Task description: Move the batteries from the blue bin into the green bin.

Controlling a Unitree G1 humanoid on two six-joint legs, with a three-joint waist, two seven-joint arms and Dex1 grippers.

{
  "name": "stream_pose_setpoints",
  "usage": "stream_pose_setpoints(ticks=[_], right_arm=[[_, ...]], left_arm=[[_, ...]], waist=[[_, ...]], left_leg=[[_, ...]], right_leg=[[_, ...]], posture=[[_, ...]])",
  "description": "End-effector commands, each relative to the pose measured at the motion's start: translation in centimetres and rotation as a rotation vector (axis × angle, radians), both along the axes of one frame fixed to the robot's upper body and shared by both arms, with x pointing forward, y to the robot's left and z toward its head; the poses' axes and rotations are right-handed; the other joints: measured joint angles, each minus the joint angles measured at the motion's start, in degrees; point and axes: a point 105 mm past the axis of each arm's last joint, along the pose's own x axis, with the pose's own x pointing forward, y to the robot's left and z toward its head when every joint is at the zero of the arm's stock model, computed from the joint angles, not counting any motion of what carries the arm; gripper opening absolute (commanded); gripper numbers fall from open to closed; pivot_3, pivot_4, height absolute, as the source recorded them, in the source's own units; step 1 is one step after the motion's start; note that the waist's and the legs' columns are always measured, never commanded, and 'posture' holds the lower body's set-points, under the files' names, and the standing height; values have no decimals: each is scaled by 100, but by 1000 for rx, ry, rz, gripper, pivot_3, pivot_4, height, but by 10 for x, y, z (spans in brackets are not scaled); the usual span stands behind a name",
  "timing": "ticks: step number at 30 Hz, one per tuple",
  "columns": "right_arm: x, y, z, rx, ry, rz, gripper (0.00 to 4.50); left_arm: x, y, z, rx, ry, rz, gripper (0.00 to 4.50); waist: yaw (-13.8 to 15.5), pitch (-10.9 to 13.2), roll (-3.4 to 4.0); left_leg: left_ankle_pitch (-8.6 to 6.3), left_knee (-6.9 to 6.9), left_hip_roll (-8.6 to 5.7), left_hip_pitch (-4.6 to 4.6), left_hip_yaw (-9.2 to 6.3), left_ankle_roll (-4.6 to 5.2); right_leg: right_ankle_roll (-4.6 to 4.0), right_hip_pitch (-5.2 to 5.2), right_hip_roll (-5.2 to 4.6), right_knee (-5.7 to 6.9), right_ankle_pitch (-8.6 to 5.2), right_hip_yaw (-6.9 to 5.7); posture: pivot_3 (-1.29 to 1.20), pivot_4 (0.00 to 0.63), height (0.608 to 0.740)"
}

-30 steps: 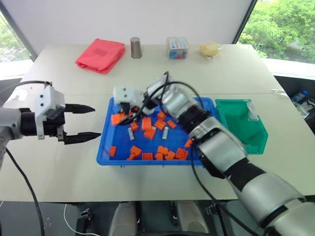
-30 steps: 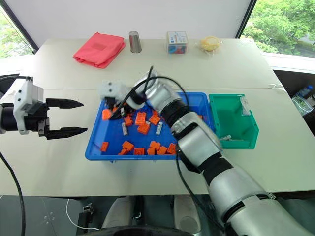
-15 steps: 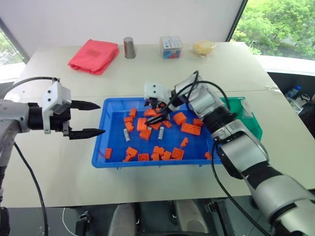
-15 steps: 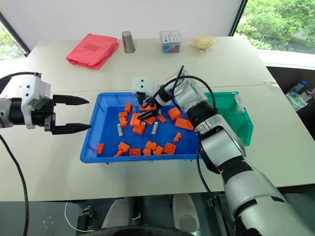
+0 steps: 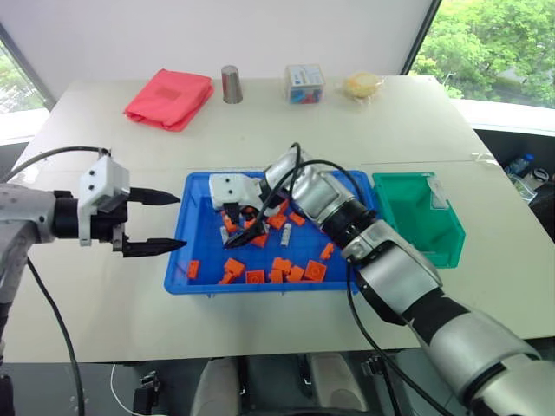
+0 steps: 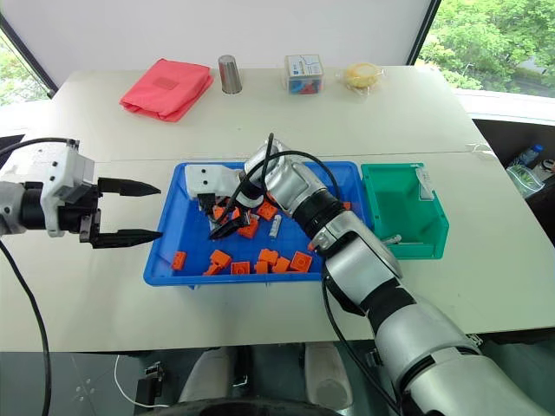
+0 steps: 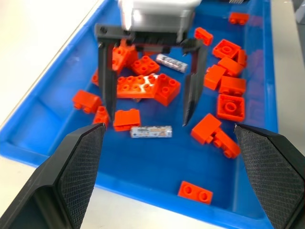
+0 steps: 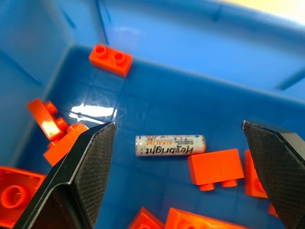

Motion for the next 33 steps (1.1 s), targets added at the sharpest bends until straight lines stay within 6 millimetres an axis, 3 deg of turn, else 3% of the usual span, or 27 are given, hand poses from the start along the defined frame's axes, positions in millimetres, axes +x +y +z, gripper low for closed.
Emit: stream_pose_setpoints(ticks=[1,15,17,21,23,27,30,33], right_arm=[[-1,6,-6,-7,-45,37,4353],[-1,7,-38,-44,-35,23,4353],[-1,6,-37,-37,-28,19,3812],[-1,2,-35,-38,-16,25,2171],[-2,1,-32,-32,-2,24,2200],[-6,2,-18,22,50,19,2200],[-7,-2,17,131,72,-9,2200],[-7,-20,49,221,72,-63,2200]], left_arm=[[-4,1,14,4,-56,10,4500],[-5,4,16,4,-68,32,4500],[-5,3,16,3,-69,29,4500],[-2,2,15,1,-70,23,4500],[-1,1,15,-1,-70,17,4500],[3,-1,16,-4,-72,3,4500],[6,-4,16,-8,-71,-11,4500],[7,-7,15,-11,-67,-24,4500]], waist=[[-4,0,0],[-7,-1,-1],[-7,0,0],[0,0,-1],[5,0,0],[7,-1,-1],[15,0,0],[35,0,0]], left_leg=[[0,0,0,0,-1,0],[0,-1,2,6,-5,-1],[0,-1,2,8,-5,-1],[0,-1,2,8,-6,-1],[0,-1,2,8,-6,-1],[0,-1,0,8,-6,-1],[0,-1,1,6,-5,-1],[0,0,1,1,-7,-1]], right_leg=[[0,0,1,0,0,0],[-1,4,0,0,0,1],[-1,5,0,0,0,1],[-1,5,0,1,0,1],[-1,6,-1,1,0,0],[0,6,-1,1,0,1],[0,5,0,1,0,0],[1,2,-1,1,1,1]], posture=[[0,150,736],[0,150,736],[0,150,736],[0,150,736],[0,150,736],[0,150,736],[0,150,736],[0,150,736]])
